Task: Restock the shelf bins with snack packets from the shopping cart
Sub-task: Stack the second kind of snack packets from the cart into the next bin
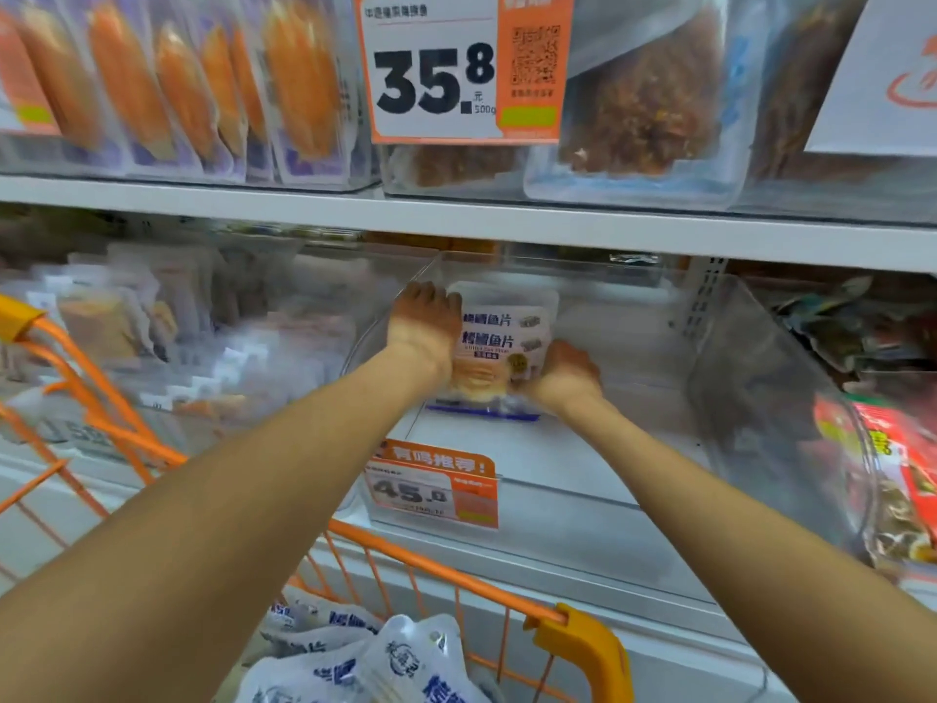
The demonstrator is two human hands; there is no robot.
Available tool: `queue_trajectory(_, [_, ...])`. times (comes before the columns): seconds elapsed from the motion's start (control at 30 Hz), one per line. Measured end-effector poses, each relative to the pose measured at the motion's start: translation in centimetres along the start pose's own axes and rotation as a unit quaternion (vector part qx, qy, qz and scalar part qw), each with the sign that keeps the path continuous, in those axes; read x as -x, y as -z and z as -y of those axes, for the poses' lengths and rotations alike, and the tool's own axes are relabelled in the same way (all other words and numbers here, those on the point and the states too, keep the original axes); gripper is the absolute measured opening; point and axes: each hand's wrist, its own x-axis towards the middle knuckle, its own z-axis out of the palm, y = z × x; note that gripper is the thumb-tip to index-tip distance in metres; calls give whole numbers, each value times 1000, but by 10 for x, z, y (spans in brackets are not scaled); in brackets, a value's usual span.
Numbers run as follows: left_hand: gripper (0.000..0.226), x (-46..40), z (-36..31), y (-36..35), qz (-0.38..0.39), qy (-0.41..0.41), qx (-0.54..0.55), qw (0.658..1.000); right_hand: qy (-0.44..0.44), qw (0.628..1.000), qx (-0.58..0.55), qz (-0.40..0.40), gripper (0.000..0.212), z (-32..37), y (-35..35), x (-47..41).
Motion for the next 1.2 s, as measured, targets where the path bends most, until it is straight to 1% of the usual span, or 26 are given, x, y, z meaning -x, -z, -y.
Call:
queue_trajectory(0.03, [66, -2, 0, 1, -10, 8, -1, 1000, -1, 1000, -2, -12, 49, 1, 1, 1])
queue_trajectory(0.1, [62, -4, -1, 1, -17, 14, -20, 1000, -17, 999, -23, -17, 75, -2, 2, 2])
queue_trajectory(0.13, [61, -4, -2, 0, -16, 12, -36, 999, -27, 999, -35, -5, 86, -3, 2, 2])
queue_trajectory(0.17, [61, -3, -3, -1, -13, 8, -49, 999, -37, 998, -38, 23, 93, -2, 1, 4])
queue_trajectory(0.2, [61, -3, -3, -1, -10, 2, -56, 998, -42, 997, -37, 48, 95, -2, -1, 4])
queue_trajectory(0.23, [63, -3, -2, -2, -7, -6, -57, 998, -43, 996, -32, 68, 91, -3, -5, 2])
queue_trajectory(0.27, [65, -3, -1, -2, -5, -14, -56, 998, -35, 995, -33, 84, 82, -3, -7, 2])
queue_trajectory(0.33, [75, -2, 1, 0, 2, -28, -50, 998, -13, 993, -31, 114, 51, 0, -5, 10])
queue_trajectory(0.37, [82, -1, 2, 1, 8, -32, -44, 999, -11, 991, -25, 130, 41, 1, -5, 13])
queue_trajectory(0.4, [88, -1, 3, 2, 14, -33, -36, 999, -7, 989, -26, 142, 39, 1, -3, 15])
queue_trajectory(0.47, [97, -1, 2, 2, 14, -32, -15, 999, 4, 987, -26, 160, 40, -1, -1, 18])
queue_trajectory(0.5, [97, -2, 1, 1, 7, -32, 1, 999, 8, 988, -24, 154, 42, -1, 2, 19])
queue_trajectory(0.53, [95, -3, -1, -1, 2, -35, 16, 999, 6, 991, -23, 131, 46, -1, 5, 19])
queue_trajectory(0.6, [90, -3, -3, -5, -2, -41, 33, 999, -8, 998, -23, 55, 69, -4, 3, 7])
queue_trajectory(0.63, [89, -3, -4, -7, -4, -44, 35, 998, -14, 999, -27, 35, 78, -2, 1, 7])
queue_trajectory(0.67, [88, -3, -4, -9, -4, -46, 35, 998, -5, 999, -30, 30, 81, -2, -1, 5])
queue_trajectory(0.8, [94, -5, -6, -13, 13, -49, 24, 998, 17, 997, 19, 77, 76, -1, -12, 6])
queue_trajectory(0.87, [97, -6, -7, -13, 24, -42, 24, 999, 26, 997, 28, 73, 76, -5, -14, 4])
queue_trajectory(0.93, [98, -7, -8, -11, 31, -36, 30, 998, 25, 997, 0, 74, 76, -5, -13, 5])
queue_trajectory(0.97, [98, -7, -9, -10, 31, -34, 36, 998, 25, 996, -20, 79, 69, -4, -9, 7])
queue_trajectory(1.03, [96, -5, -10, -9, 29, -34, 51, 998, 22, 992, -62, 104, 46, 0, 3, 17])
queue_trajectory(1.07, [95, -4, -10, -9, 27, -33, 57, 997, 13, 989, -80, 120, 38, 0, 6, 20])
queue_trajectory(1.13, [92, -1, -10, -9, 21, -31, 71, 997, 1, 985, -116, 128, 34, 0, 12, 24])
queue_trajectory(1.2, [92, 2, -8, -8, 17, -29, 88, 996, -13, 982, -139, 123, 35, 0, 17, 26])
